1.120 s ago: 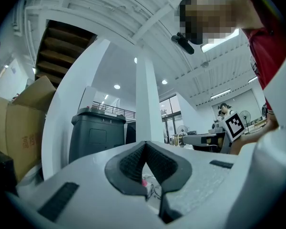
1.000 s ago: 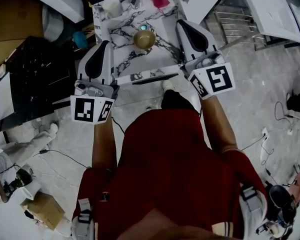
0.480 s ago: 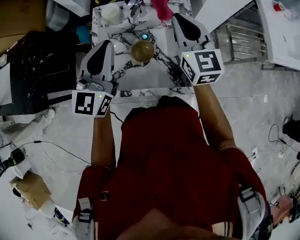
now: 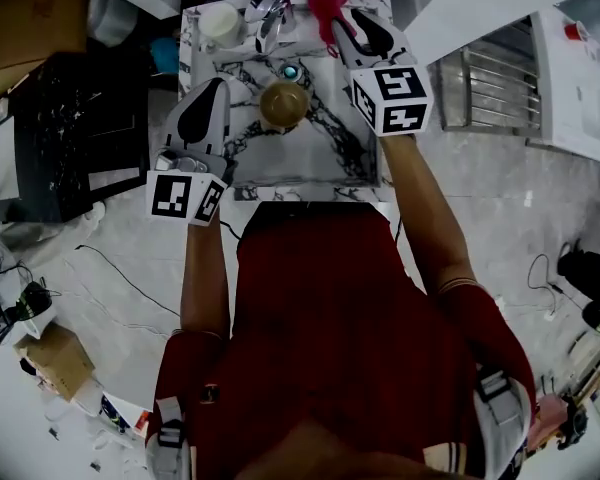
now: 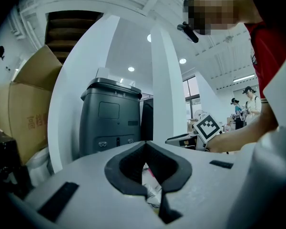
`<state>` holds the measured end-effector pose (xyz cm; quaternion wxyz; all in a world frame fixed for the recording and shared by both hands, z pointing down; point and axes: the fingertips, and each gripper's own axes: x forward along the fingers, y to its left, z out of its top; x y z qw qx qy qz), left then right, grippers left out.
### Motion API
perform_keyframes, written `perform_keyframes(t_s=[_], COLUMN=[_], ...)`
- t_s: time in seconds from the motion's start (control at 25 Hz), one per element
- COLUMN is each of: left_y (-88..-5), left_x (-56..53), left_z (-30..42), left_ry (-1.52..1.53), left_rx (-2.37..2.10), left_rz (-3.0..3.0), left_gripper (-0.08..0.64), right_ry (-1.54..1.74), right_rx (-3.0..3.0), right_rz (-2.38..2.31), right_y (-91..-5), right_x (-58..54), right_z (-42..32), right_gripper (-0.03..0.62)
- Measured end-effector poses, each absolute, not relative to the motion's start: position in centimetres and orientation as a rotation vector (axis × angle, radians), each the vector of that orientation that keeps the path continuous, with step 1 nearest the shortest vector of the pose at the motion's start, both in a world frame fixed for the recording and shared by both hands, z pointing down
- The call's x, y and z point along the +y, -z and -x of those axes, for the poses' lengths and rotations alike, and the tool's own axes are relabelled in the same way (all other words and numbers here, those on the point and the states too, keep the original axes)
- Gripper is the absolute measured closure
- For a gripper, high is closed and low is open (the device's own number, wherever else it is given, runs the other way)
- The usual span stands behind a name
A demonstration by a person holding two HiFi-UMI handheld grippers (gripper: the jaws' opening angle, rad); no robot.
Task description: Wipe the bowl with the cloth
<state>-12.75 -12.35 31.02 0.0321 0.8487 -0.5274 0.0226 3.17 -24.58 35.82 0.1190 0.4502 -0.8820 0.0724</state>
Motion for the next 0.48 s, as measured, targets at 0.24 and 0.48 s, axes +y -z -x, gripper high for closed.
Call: perform_keyframes(t_s=[0.24, 0.48], left_y=[-33.7, -36.1], left_x=[-13.9, -15.3], left_z=[13.9, 14.4], left_ry=[-0.115, -0.143], left_rx=[-1.561, -1.505], left_rz=[-2.585, -2.557], left_gripper=[0.554, 0.554], right_ry=[-0.306, -0.380], right_rx=[-2.459, -2.356], right_rz=[-1.283, -1.287], right_y=[-39.8, -43.3], right_x=[-27.6, -30.2], right_z=[-2.3, -1.6], right_gripper=[0.444, 0.433])
